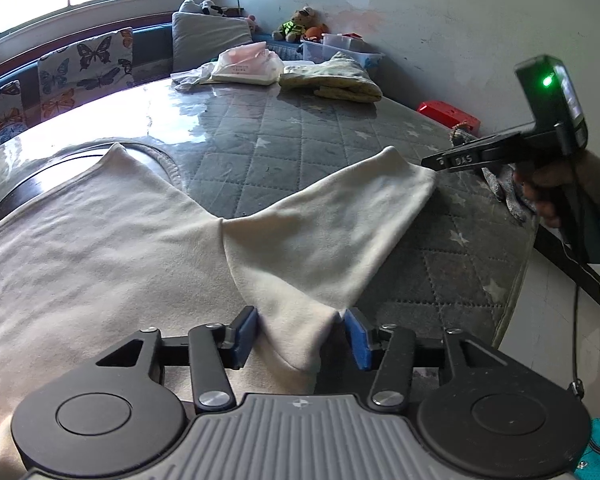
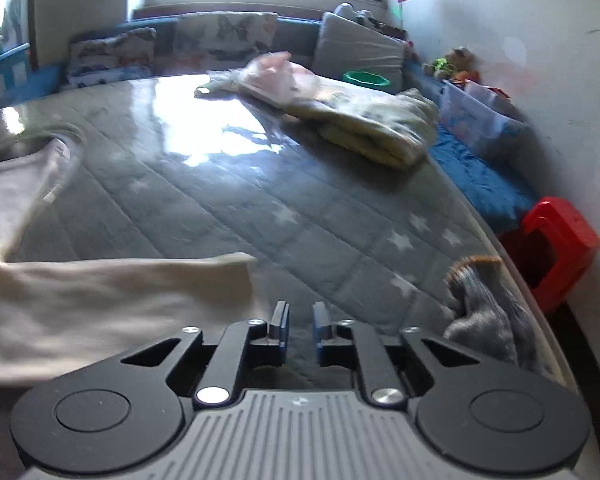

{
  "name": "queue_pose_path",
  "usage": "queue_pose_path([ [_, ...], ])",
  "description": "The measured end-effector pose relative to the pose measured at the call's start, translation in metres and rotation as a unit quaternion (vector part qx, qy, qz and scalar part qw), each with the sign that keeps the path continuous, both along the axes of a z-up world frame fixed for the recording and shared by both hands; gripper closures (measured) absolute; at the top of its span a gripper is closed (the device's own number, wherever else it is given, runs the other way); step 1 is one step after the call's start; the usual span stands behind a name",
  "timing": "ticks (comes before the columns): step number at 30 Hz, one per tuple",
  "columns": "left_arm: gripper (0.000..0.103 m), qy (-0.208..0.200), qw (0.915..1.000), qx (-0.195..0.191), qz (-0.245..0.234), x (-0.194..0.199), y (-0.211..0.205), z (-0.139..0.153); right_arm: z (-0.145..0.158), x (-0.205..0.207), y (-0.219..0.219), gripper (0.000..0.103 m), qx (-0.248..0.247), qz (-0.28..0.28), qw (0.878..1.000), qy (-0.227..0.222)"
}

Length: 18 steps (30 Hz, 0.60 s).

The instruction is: Fold clothes

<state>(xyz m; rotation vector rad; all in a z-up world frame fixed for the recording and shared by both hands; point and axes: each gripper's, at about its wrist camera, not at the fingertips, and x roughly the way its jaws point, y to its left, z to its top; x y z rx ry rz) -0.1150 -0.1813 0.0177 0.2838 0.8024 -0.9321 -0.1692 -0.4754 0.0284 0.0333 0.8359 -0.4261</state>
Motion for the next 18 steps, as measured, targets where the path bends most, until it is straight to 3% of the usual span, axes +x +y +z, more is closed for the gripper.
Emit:
queue_pose_path([
  [4, 0.051, 0.009, 0.9999, -0.009, -0.003, 0.000, 0.005, 0.004, 0.010, -0.001, 0.004, 0.084, 0.020, 0.009, 0.999, -0.035],
  [6, 0.051, 0.009, 0.9999, -0.009, -0.007, -0.002, 0.005, 0.005, 0.014, 0.000, 0.013, 0.084, 0.038, 0.046, 0.997, -0.045],
  [11, 0.051, 0.010, 0.9999, -0.010, -0.006, -0.007, 0.006, 0.004, -0.001, 0.024, 0.027, 0.068, 0.053, 0.086, 0.994, -0.034],
  [16, 0.051, 0.011, 0.9998, -0.013, -0.005, -0.009, 0.018, 0.008, -0.003, 0.029, 0.029, 0.064, 0.042, 0.078, 0.996, -0.030],
  [18, 0.051, 0.009, 0.9998, -0.016, -0.011, -0.012, 0.023, 0.010, 0.003, 0.024, 0.039, 0.062, 0.029, 0.100, 0.994, -0.029],
])
